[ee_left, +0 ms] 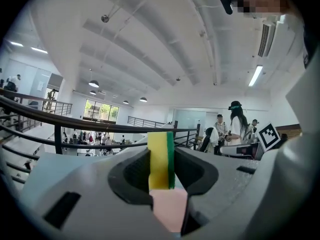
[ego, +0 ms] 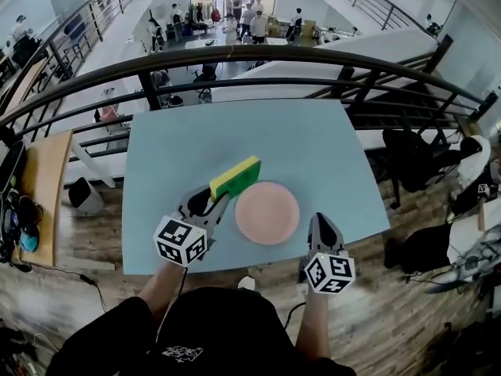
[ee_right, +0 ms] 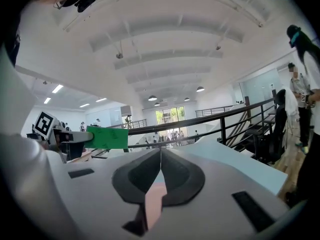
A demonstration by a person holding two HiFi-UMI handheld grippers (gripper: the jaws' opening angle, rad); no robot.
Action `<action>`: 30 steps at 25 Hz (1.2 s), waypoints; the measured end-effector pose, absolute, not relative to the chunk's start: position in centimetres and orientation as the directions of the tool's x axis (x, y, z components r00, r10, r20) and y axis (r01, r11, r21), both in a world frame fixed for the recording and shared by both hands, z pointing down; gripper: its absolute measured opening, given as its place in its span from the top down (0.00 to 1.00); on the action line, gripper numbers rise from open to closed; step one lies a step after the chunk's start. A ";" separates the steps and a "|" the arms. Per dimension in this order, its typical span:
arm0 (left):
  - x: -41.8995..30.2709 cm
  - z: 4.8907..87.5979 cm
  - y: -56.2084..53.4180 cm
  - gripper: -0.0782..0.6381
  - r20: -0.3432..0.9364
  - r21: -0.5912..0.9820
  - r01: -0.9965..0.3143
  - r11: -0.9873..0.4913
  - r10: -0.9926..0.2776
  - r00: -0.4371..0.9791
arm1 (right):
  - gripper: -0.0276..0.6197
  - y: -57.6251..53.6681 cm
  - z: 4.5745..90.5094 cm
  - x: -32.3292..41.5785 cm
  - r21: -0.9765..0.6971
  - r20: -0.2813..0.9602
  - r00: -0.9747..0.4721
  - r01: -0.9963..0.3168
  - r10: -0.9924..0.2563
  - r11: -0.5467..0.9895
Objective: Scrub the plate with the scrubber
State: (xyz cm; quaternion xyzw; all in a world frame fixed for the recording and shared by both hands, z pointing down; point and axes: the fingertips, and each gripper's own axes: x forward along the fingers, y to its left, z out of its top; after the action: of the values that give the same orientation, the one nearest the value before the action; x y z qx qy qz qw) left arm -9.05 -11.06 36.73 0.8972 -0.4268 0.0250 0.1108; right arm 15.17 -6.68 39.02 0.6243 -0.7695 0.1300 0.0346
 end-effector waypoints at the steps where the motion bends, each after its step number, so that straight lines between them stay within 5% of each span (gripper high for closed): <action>1: -8.5 37.0 -11.4 0.71 0.144 0.181 -0.776 -0.604 -0.765 0.628 | 0.95 -7.2 39.6 15.7 -0.163 0.227 -0.229 -0.967 -0.946 0.195; 20: -3.6 44.9 -14.1 0.71 0.292 0.333 -0.781 -0.528 -0.730 0.618 | 0.95 -11.4 51.8 18.1 -0.258 0.456 -0.324 -0.940 -0.829 0.225; 30: -1.4 52.8 -16.0 0.71 0.416 0.446 -0.722 -0.529 -0.592 0.690 | 0.94 -12.5 61.4 18.8 -0.209 0.653 -0.213 -0.973 -0.727 0.098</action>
State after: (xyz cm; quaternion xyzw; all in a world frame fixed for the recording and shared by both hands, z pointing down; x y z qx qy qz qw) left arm -1.38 -15.96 52.77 0.8677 -0.3788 0.1070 0.3036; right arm 18.79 -12.53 61.44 0.5953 -0.7140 0.3111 0.1976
